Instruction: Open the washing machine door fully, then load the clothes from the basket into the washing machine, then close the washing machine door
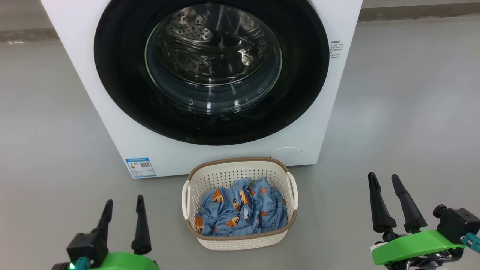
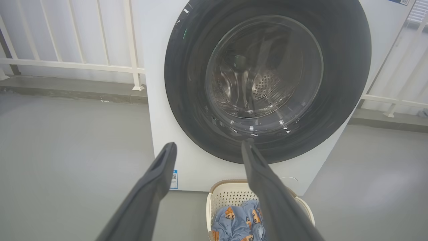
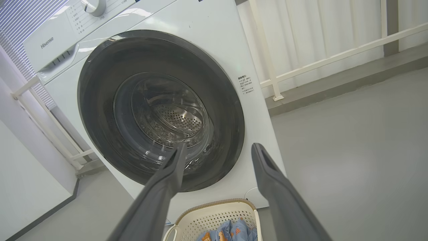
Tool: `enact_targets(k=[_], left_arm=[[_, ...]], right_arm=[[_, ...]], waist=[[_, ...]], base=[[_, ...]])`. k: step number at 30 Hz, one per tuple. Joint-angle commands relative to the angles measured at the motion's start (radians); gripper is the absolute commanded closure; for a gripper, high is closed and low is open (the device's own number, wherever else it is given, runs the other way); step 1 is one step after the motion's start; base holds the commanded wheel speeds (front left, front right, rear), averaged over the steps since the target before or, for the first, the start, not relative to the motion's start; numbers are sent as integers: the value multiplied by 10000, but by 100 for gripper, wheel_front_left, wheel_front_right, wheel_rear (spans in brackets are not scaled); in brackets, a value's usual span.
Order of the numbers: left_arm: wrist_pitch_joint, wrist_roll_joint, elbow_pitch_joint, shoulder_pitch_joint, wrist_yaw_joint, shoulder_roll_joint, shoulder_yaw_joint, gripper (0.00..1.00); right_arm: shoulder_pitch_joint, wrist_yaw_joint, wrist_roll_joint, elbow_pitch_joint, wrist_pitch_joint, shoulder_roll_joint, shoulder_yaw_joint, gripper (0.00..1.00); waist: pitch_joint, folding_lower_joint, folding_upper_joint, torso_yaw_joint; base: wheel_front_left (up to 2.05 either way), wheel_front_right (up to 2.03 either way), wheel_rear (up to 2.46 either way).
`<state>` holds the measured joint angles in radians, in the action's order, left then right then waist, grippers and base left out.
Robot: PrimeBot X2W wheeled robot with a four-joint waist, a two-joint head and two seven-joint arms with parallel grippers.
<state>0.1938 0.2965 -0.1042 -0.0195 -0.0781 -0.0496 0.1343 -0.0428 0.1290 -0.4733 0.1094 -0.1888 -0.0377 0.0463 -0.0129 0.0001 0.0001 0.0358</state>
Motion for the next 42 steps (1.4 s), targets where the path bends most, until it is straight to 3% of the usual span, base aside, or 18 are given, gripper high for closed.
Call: enact_targets(k=[1, 8, 20, 42], left_arm=[[149, -482, 224, -348, -137, -154, -178, 0], [354, -1390, -56, -388, -252, -189, 102, 0], [678, -1770, -793, -453, -147, -105, 230, 0], [680, -1479, -1003, -604, -84, -37, 156, 0]], right_arm=[[-460, 15, 370, -279, -203, -108, -224, 0], [-448, 16, 1131, -135, -406, -115, -216, 0], [-569, 17, 2280, 551, -728, -125, -251, 0], [-714, 17, 2297, 803, -730, -125, -146, 0]], waist=[[-8, -1, -1, -9], [-45, -1, -1, 11], [-61, -1, -1, 44], [58, -1, -1, -62]], base=[[0, 0, 0], [0, 0, 0], [0, 0, 0], [0, 0, 0]])
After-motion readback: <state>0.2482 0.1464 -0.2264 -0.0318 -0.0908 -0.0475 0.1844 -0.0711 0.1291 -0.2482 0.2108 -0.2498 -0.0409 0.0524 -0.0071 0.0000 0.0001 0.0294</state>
